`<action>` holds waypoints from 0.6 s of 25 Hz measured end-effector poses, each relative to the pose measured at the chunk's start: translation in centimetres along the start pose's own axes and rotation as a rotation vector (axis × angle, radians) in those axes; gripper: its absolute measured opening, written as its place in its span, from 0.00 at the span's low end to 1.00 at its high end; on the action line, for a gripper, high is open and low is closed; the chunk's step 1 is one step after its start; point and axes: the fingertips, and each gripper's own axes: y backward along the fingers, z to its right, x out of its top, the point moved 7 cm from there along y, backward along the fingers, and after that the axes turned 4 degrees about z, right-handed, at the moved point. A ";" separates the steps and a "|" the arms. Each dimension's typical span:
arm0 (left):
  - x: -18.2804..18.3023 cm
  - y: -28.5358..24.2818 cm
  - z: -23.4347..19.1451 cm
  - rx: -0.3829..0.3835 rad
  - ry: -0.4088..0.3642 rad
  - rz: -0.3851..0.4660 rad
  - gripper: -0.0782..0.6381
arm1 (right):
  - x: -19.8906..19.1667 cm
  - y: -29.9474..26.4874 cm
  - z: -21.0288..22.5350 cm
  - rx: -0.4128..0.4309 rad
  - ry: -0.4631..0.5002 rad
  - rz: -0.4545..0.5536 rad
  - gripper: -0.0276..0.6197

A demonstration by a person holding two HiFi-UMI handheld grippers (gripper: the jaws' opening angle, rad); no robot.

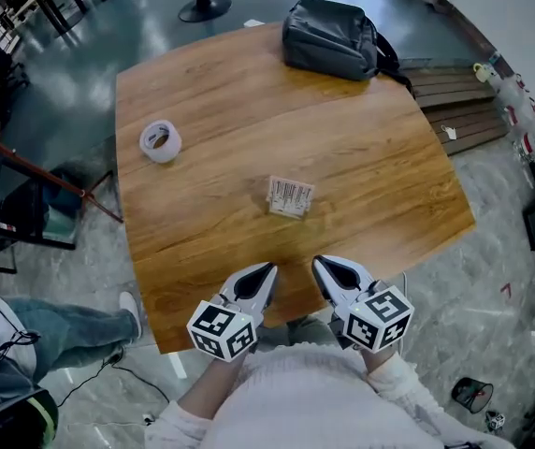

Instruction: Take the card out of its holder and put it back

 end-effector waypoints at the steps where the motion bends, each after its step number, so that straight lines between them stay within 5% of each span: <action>1: 0.0 -0.2 -0.3 0.004 -0.002 -0.004 0.12 | -0.1 -0.3 0.1 -0.001 -0.007 -0.005 0.04; 15: 0.4 -4.6 -5.5 0.022 -0.043 -0.060 0.12 | 0.1 -4.3 2.2 -0.038 -0.033 -0.066 0.04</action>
